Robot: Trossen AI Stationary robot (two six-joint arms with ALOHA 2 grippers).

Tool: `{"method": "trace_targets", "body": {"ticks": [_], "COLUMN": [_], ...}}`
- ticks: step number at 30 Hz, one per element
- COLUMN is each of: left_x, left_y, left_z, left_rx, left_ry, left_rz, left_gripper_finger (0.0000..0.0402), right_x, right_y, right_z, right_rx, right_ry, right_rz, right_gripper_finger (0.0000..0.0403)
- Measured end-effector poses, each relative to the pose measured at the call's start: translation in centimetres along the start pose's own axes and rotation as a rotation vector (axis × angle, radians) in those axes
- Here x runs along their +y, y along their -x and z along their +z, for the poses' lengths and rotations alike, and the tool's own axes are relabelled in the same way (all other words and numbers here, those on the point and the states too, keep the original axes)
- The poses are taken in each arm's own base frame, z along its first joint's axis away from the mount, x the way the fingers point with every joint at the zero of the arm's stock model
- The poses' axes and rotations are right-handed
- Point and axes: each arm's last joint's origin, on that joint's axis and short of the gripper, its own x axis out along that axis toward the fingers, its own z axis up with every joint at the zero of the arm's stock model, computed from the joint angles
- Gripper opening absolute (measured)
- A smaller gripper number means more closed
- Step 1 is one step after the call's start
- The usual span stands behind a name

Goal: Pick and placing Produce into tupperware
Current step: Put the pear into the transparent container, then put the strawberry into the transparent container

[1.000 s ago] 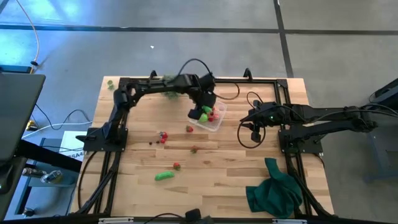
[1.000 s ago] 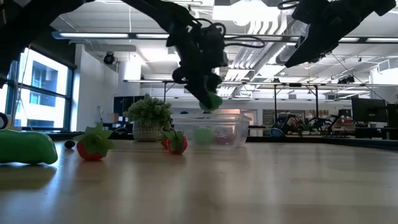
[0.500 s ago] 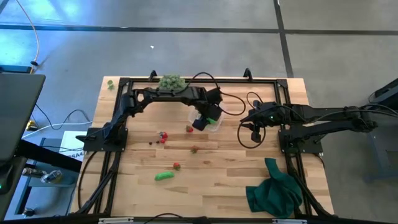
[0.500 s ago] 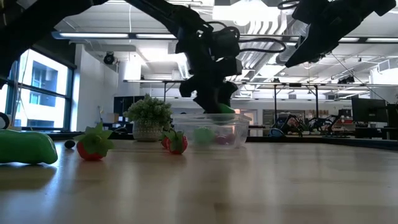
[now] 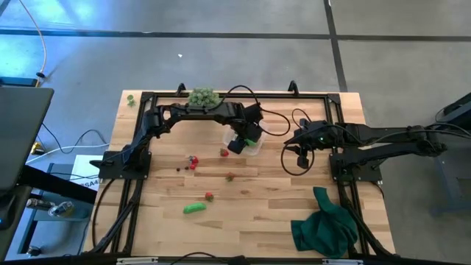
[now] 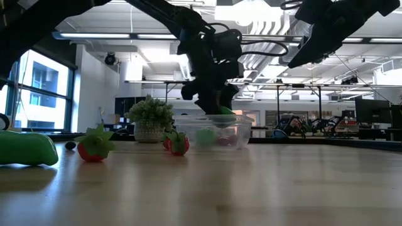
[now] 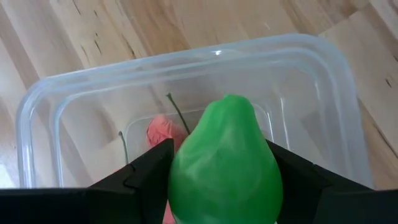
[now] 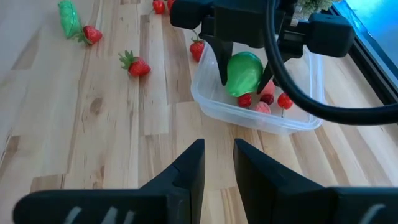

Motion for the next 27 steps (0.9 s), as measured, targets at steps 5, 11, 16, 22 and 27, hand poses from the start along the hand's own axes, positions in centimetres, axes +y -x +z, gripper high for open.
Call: {"method": "trace_targets", "body": {"ticks": [5,11,16,22,27], "left_x": [0.01,0.01,0.02,0.05,0.04], "left_y": [0.00,0.02,0.02,0.04,0.20], "left_z": [-0.01,-0.03,-0.03,-0.06,-0.07], "left_rx": [0.004,0.004,0.005,0.017,0.031], "left_ry": [0.010,0.013,0.027,0.027,0.031], "left_rz": [0.003,0.003,0.004,0.017,0.014], "left_gripper_finger": [0.0209,0.0213,0.0240,0.0270,0.0280], "right_x": [0.00,0.00,0.00,0.00,-0.01], "right_y": [0.00,-0.01,0.00,0.00,0.00], "right_z": [0.00,0.00,0.00,0.01,0.00], "right_rx": [0.000,0.000,0.000,0.000,0.000], "right_ry": [0.000,0.000,0.000,0.000,0.000], "right_rz": [0.000,0.000,0.000,-0.001,-0.004], "right_gripper_finger": [0.0075,0.0075,0.0075,0.0075,0.0075]}}
